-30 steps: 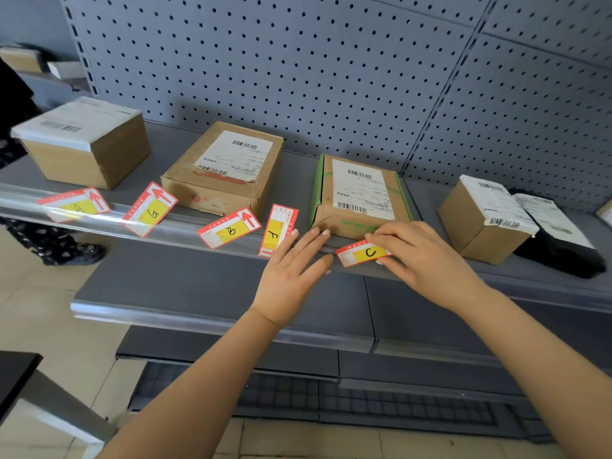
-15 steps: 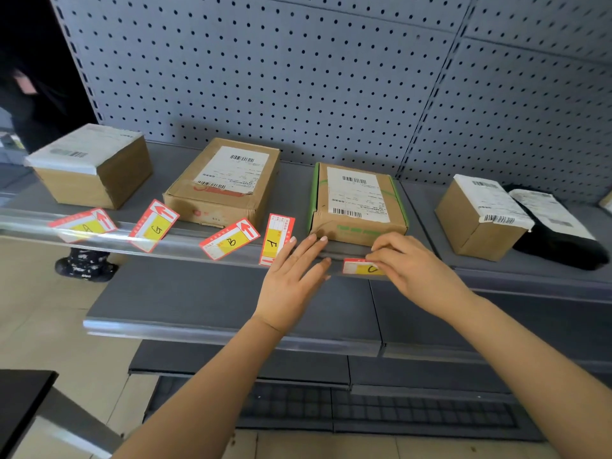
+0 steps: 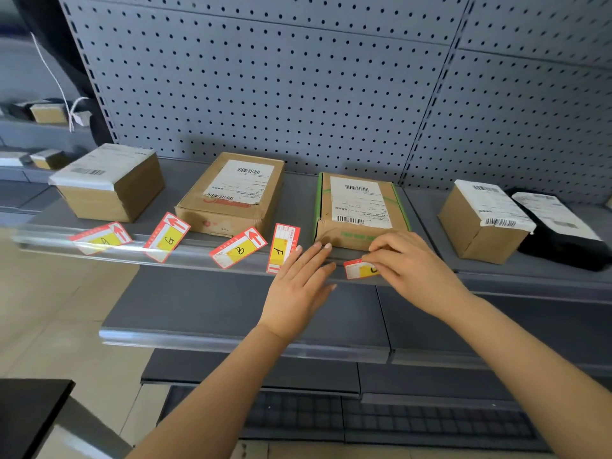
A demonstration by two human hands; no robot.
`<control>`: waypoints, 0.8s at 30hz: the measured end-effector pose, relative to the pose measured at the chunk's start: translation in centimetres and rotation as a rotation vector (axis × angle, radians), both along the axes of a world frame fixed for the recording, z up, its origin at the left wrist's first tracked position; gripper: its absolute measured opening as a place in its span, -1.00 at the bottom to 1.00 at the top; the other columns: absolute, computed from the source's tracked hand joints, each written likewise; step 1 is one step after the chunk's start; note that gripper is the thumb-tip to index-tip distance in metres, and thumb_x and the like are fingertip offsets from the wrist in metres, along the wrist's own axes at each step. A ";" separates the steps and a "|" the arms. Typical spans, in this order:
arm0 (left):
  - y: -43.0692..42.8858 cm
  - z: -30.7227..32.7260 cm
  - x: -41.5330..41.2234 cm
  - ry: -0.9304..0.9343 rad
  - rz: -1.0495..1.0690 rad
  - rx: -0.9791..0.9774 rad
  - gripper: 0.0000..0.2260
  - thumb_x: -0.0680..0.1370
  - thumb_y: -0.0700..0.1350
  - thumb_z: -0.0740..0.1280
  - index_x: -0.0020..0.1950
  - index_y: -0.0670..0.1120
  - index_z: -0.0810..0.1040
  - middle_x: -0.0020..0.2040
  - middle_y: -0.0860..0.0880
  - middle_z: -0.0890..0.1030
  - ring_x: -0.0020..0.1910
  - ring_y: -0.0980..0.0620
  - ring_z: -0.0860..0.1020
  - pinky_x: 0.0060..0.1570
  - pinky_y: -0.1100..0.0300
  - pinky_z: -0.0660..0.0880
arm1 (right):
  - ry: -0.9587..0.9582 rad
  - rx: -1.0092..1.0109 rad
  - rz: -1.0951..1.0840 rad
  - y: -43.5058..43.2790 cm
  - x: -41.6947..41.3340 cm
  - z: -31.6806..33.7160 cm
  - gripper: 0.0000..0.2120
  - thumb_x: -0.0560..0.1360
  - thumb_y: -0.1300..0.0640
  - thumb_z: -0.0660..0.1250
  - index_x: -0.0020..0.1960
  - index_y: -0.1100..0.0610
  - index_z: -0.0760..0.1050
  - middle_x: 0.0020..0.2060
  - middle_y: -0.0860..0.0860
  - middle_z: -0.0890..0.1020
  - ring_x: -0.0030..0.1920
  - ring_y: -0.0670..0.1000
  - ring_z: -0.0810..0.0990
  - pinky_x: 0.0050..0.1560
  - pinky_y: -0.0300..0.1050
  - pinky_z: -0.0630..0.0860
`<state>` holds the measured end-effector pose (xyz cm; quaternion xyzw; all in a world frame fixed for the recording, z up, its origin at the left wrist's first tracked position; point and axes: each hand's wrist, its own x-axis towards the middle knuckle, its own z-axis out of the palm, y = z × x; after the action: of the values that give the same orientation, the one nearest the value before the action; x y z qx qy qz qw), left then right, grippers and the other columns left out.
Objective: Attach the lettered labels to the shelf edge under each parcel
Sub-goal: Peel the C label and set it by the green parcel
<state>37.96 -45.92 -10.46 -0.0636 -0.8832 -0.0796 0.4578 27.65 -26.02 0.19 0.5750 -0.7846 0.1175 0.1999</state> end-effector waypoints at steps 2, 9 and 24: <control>-0.1 0.4 0.6 0.001 -0.018 0.017 -0.73 0.56 -0.06 0.37 0.20 -0.16 0.61 0.35 -0.10 0.53 0.38 -0.05 0.44 0.43 -0.01 0.30 | 0.004 -0.026 0.012 -0.2 0.4 0.1 -0.89 0.44 0.24 0.43 -0.04 0.15 0.64 -0.06 0.03 0.57 -0.02 0.11 0.53 0.04 0.02 0.45; -1.4 2.0 3.8 0.053 0.024 0.104 -0.69 0.54 -0.07 0.42 0.25 -0.13 0.59 0.29 -0.05 0.58 0.32 -0.02 0.48 0.38 0.03 0.36 | -0.027 -0.068 0.048 -2.4 2.8 0.3 -0.86 0.50 0.12 0.33 -0.02 0.10 0.64 -0.07 -0.04 0.57 -0.02 0.00 0.48 0.07 -0.12 0.36; 1.5 6.0 7.8 -0.148 -0.038 0.390 -0.67 0.47 -0.14 0.49 0.23 -0.07 0.58 0.13 0.03 0.61 0.13 0.08 0.51 0.15 0.16 0.46 | -0.181 -0.171 -0.219 -0.1 7.9 -0.9 -0.71 0.47 0.10 0.41 0.18 0.03 0.53 0.00 -0.08 0.55 0.06 -0.02 0.46 0.09 -0.20 0.24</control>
<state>45.77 -44.44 -4.44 0.0155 -0.8809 -0.2621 0.3937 35.51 -26.08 -0.75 0.4540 -0.8446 0.2123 0.1883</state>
